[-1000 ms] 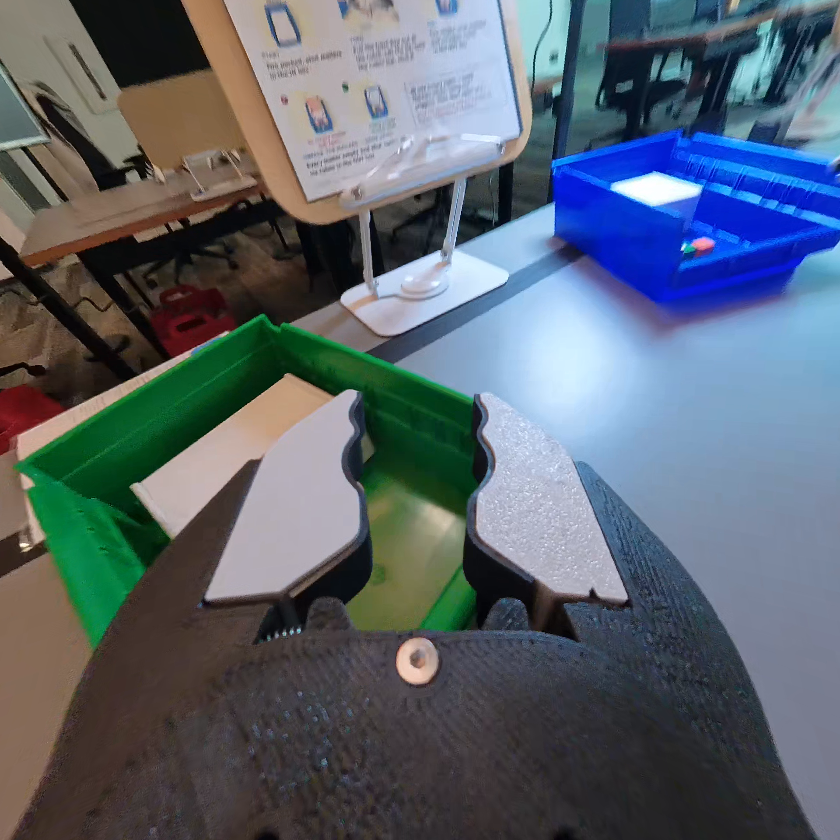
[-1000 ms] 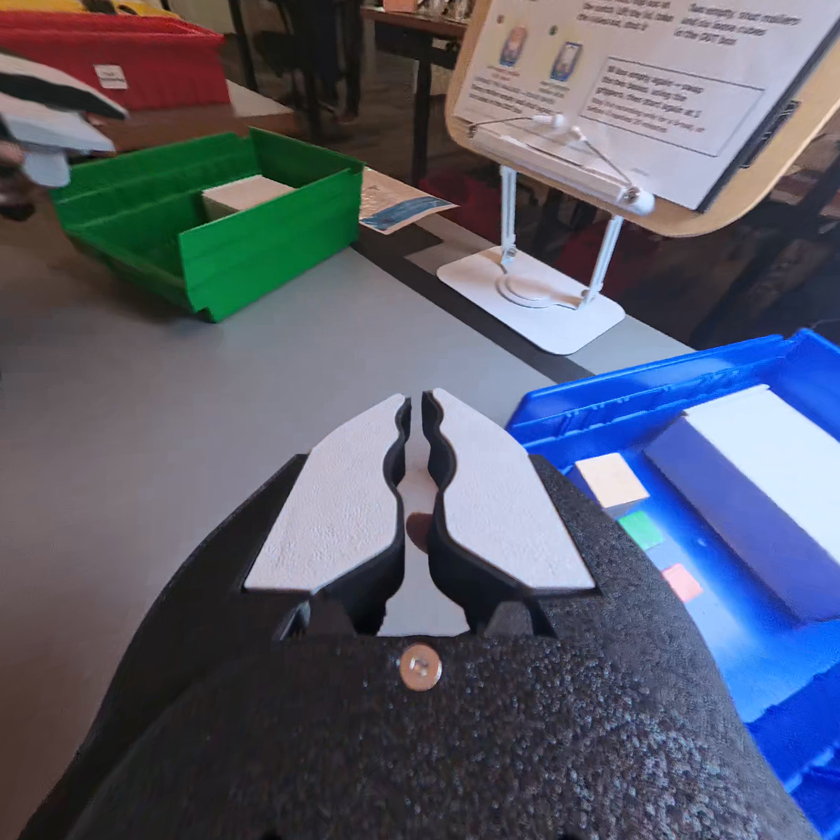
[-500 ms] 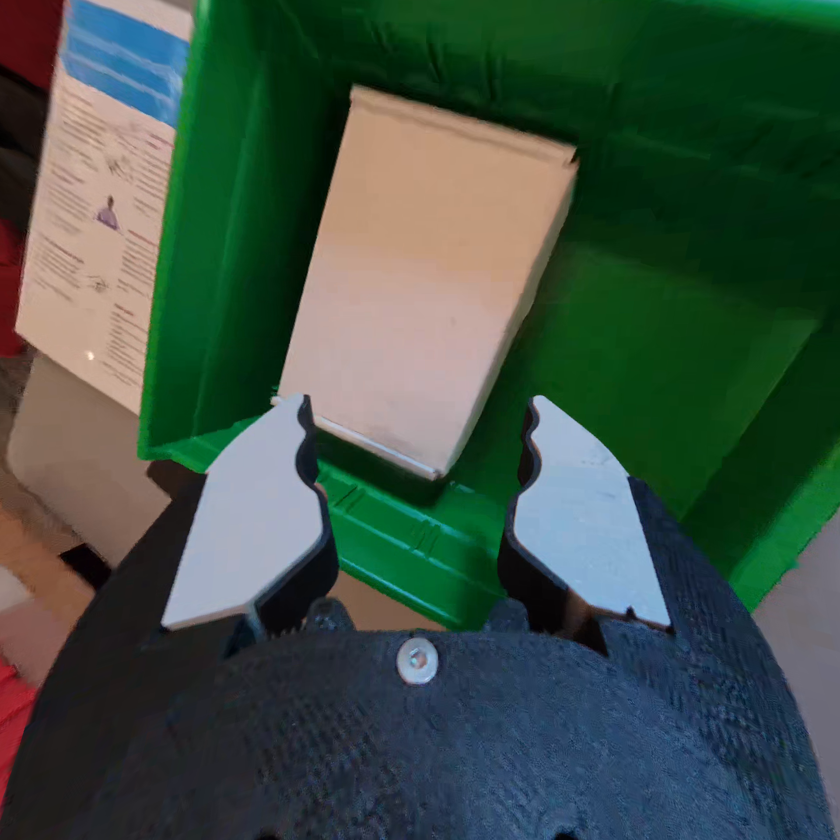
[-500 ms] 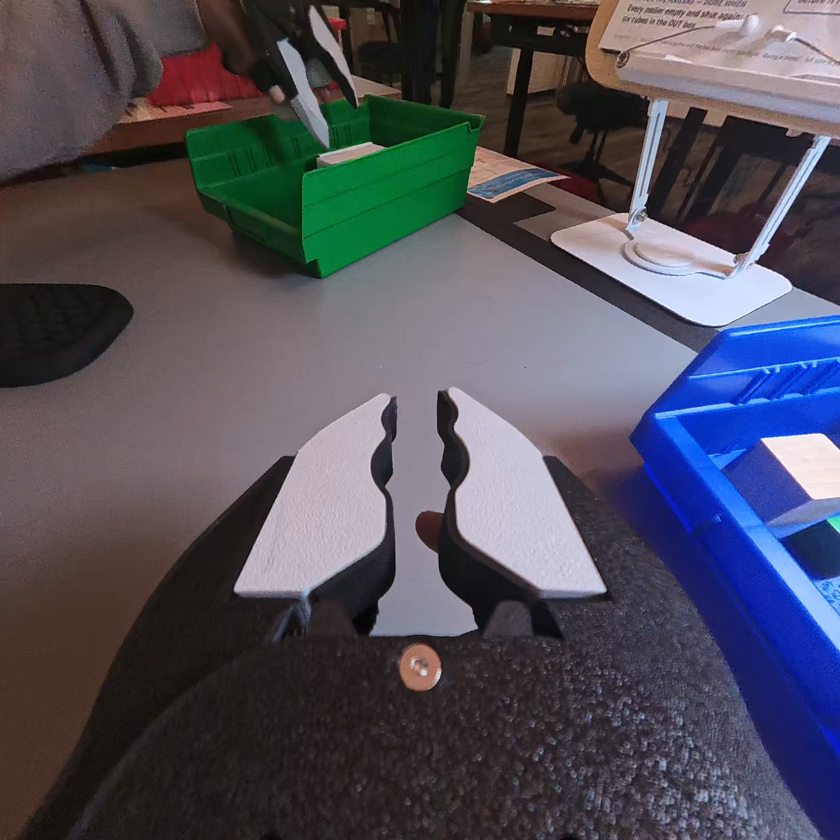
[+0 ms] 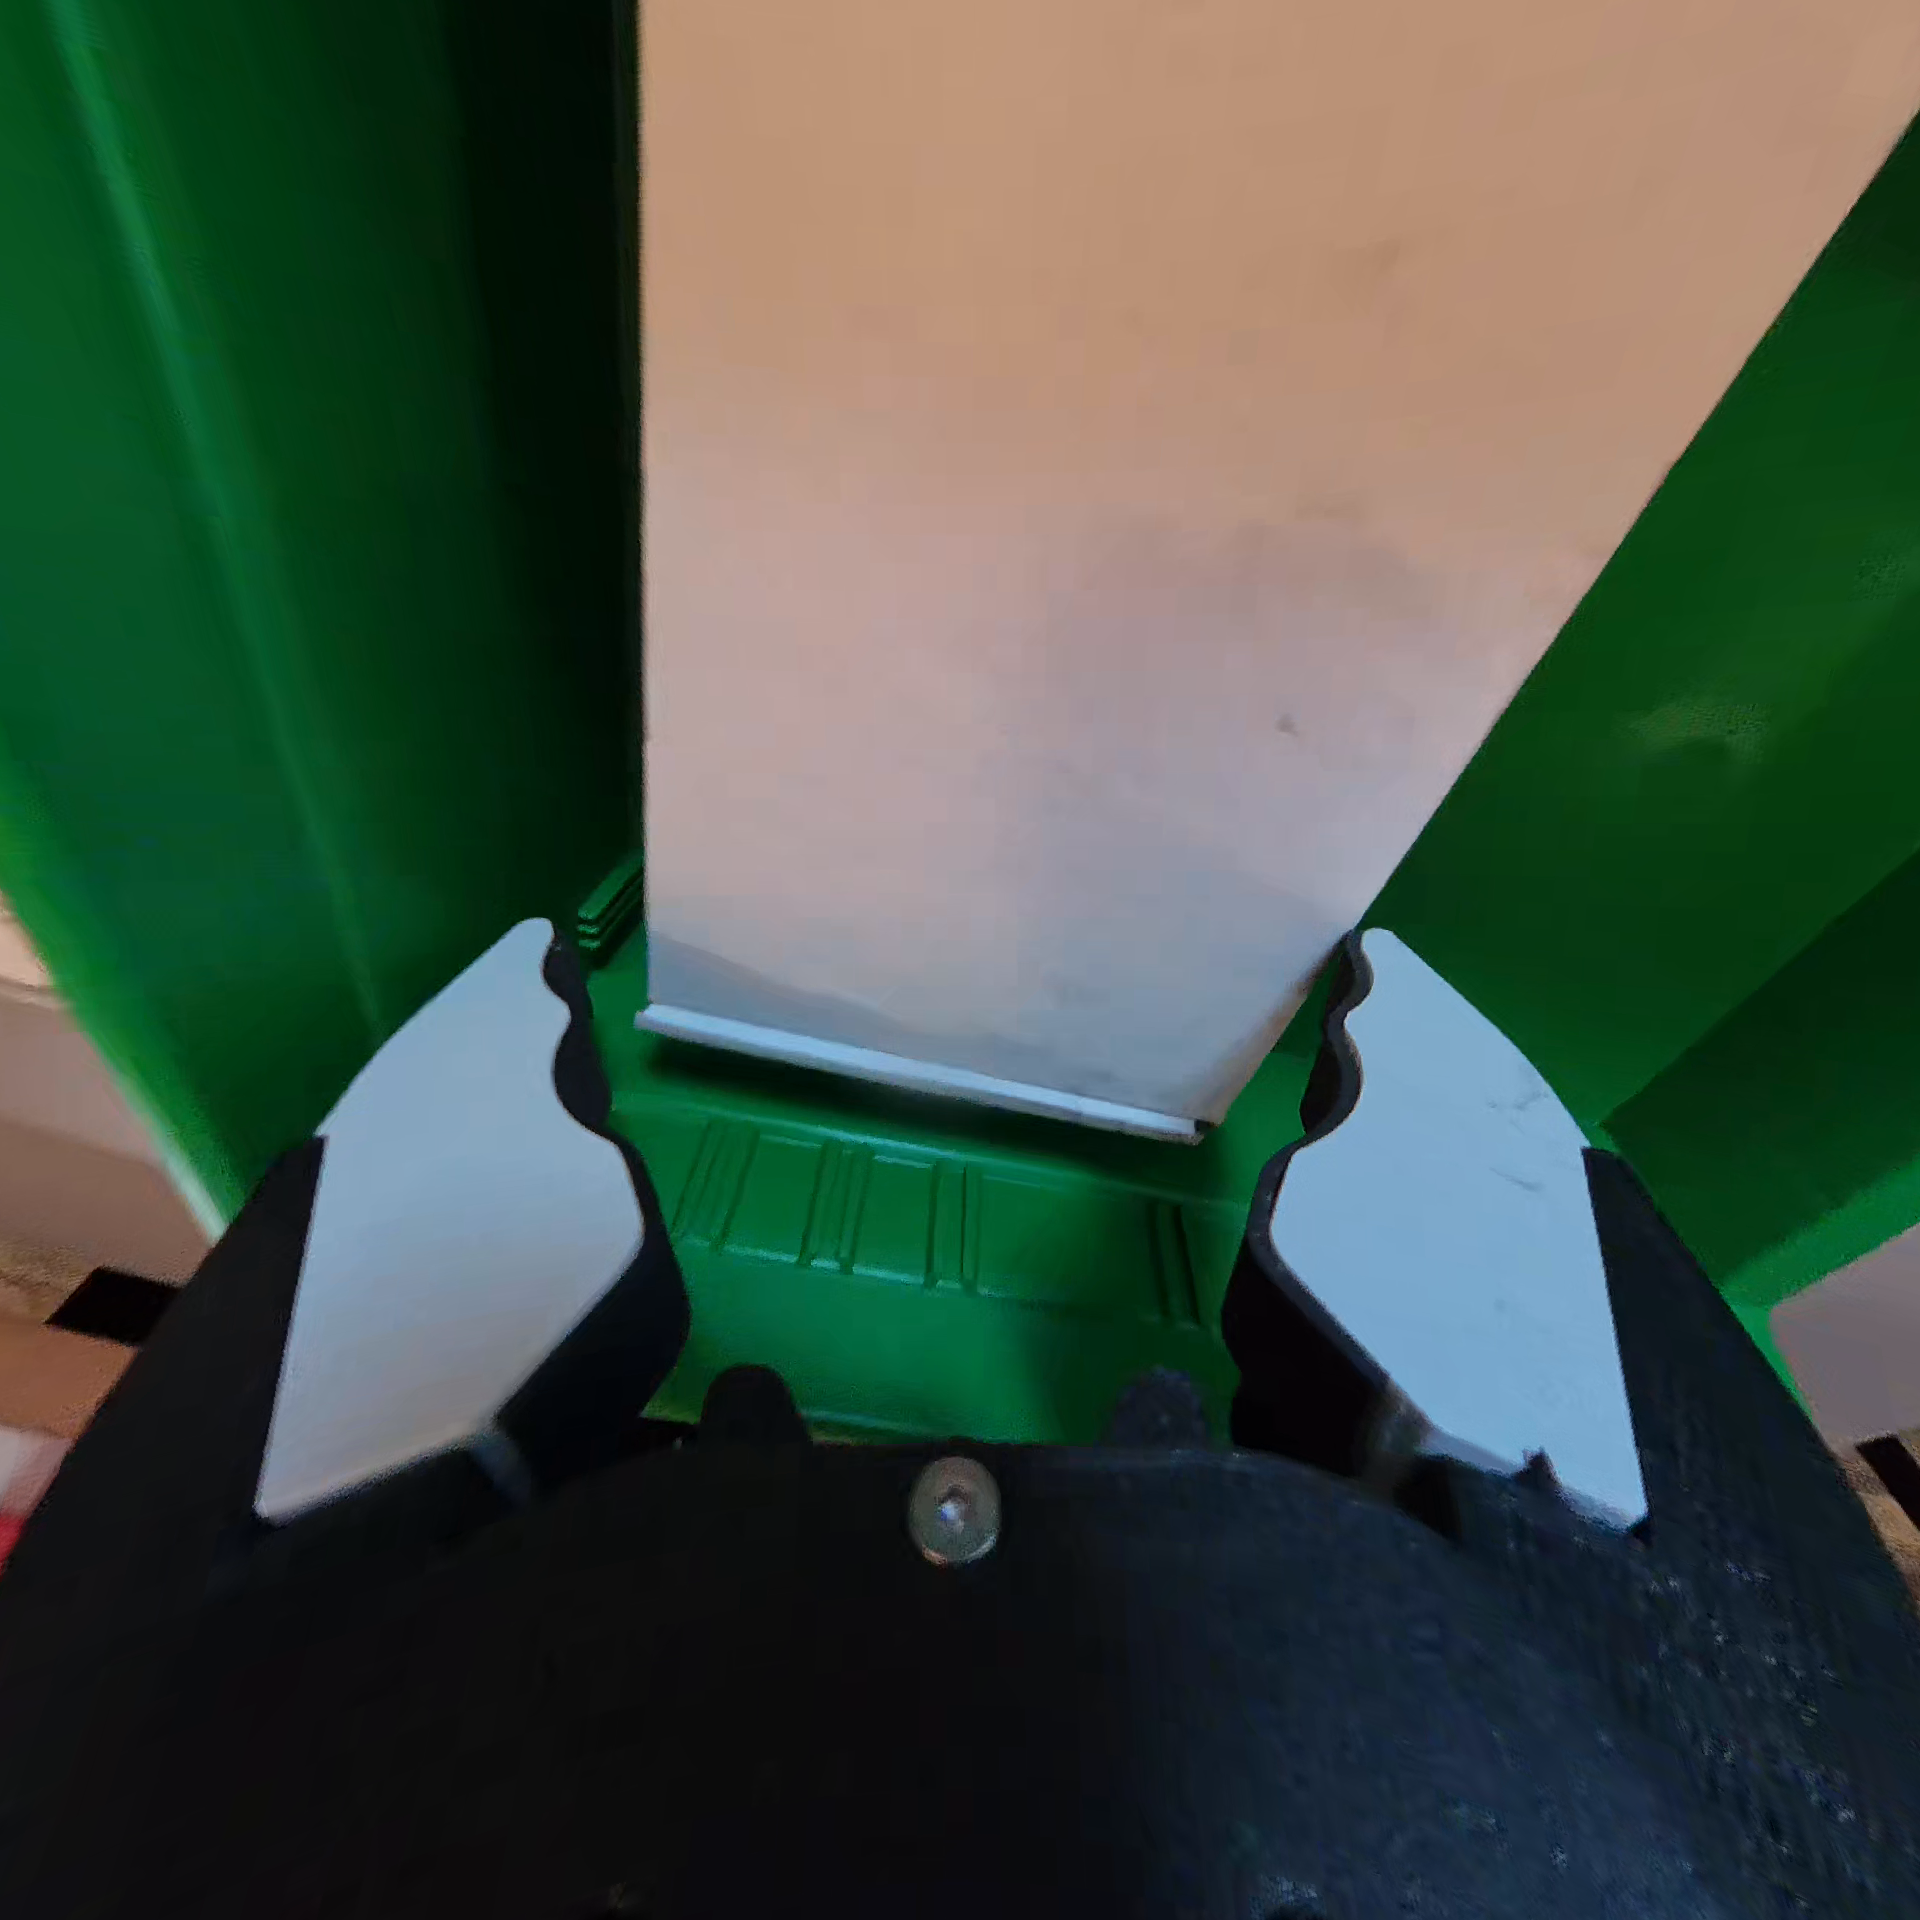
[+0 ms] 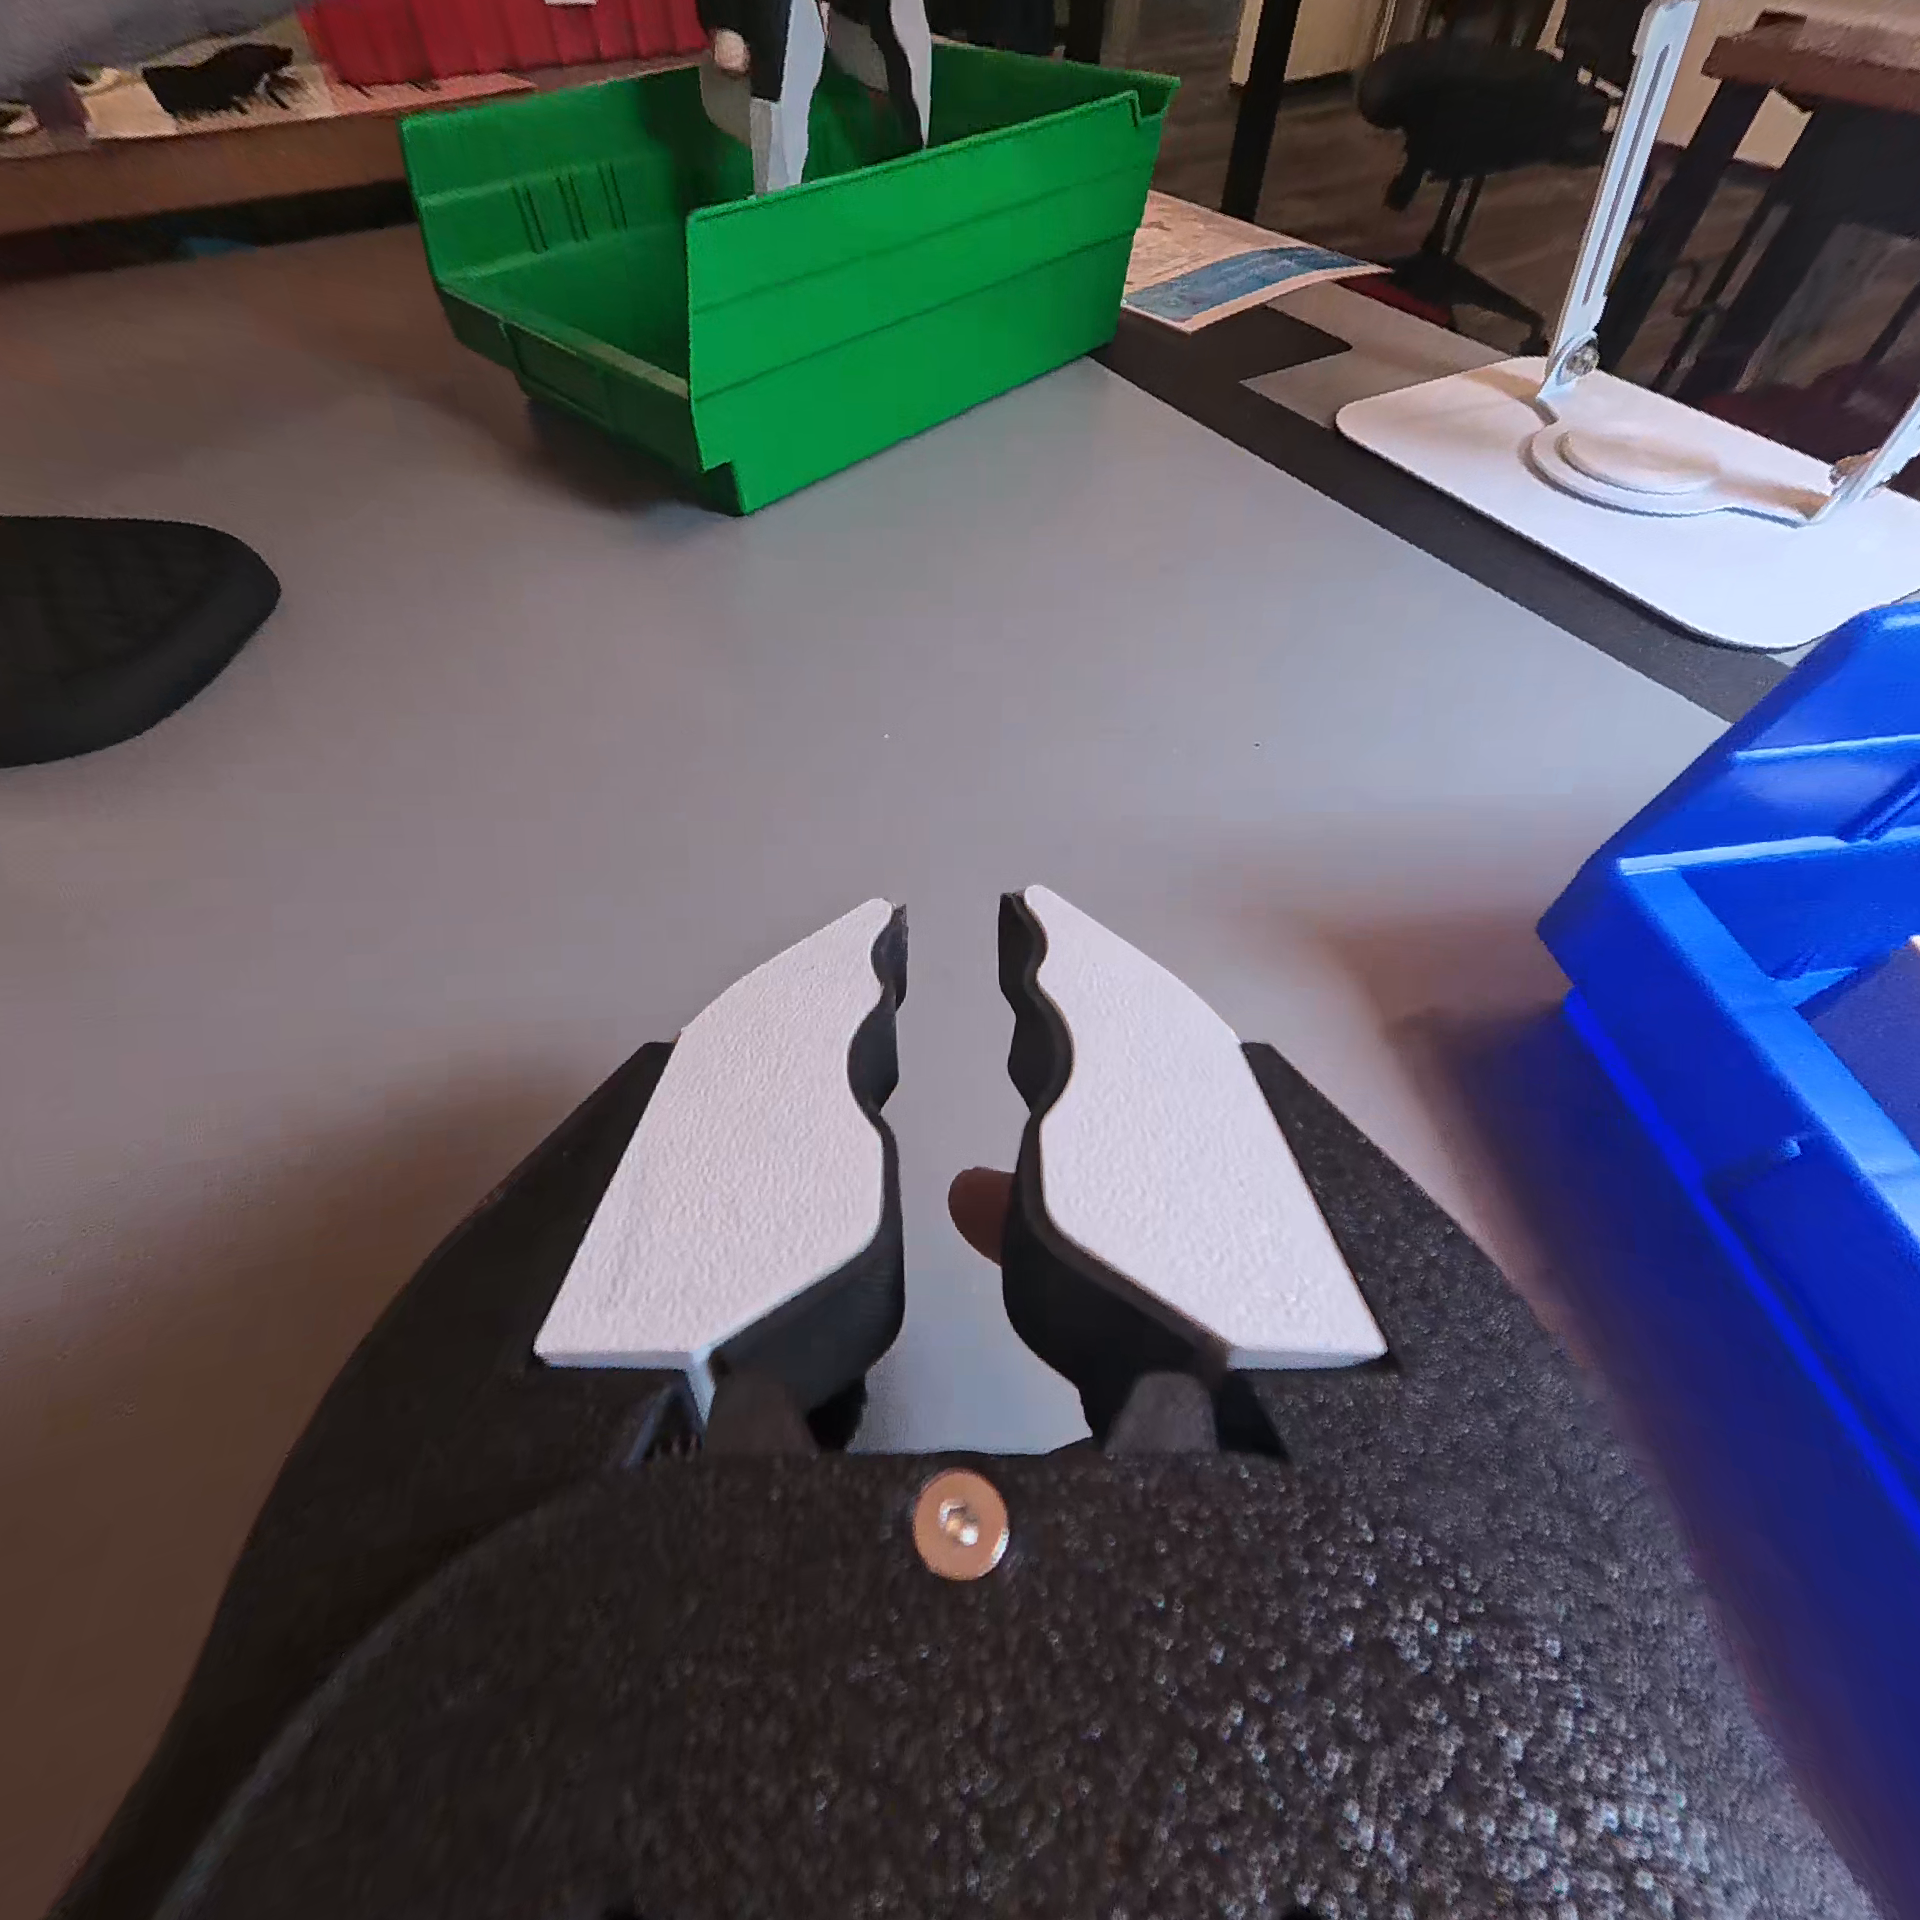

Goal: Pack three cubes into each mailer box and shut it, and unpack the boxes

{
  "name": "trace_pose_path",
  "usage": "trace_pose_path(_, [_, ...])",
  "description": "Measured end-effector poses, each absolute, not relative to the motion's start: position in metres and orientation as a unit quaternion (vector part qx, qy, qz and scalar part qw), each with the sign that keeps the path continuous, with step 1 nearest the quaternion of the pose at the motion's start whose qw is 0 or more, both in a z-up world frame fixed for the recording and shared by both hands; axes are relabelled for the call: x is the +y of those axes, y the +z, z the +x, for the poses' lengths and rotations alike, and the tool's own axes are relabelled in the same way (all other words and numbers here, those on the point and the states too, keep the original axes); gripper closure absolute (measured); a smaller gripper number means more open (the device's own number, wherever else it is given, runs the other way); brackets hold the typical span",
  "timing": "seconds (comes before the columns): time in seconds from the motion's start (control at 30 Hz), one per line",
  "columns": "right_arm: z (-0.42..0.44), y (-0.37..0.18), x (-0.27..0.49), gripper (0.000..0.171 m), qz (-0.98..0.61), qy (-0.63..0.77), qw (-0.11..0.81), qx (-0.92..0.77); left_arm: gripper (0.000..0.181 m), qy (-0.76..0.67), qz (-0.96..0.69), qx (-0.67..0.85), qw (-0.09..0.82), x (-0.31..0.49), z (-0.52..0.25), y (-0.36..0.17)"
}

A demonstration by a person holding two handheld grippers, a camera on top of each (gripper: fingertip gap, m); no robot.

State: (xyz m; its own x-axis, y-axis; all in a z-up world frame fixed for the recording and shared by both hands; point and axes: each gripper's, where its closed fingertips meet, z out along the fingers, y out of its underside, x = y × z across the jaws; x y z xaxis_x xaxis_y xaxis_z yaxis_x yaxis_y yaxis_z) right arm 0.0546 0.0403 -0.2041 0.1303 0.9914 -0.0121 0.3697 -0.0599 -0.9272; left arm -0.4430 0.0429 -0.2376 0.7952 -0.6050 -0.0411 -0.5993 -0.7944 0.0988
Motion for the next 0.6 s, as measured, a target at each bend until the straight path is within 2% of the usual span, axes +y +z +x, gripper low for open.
trace_pose_path(0.03, [0.054, -0.206, 0.040, 0.155, -0.627, 0.374, 0.413, -0.544, 0.052, -0.021, 0.947, -0.316, 0.049, 0.039, -0.440, -0.243])
trace_pose_path(0.13, [0.054, -0.209, 0.039, 0.155, -0.628, 0.371, 0.409, -0.548, 0.040, -0.059, 0.930, -0.350, 0.092, 0.028, -0.446, -0.260])
trace_pose_path(0.3, [0.055, -0.210, 0.038, 0.155, -0.629, 0.361, 0.409, -0.553, 0.042, -0.065, 0.924, -0.367, 0.082, 0.018, -0.427, -0.258])
trace_pose_path(0.6, [0.056, -0.200, 0.033, 0.155, -0.617, 0.368, 0.421, -0.554, 0.049, -0.082, 0.923, -0.375, -0.001, 0.006, -0.411, -0.215])
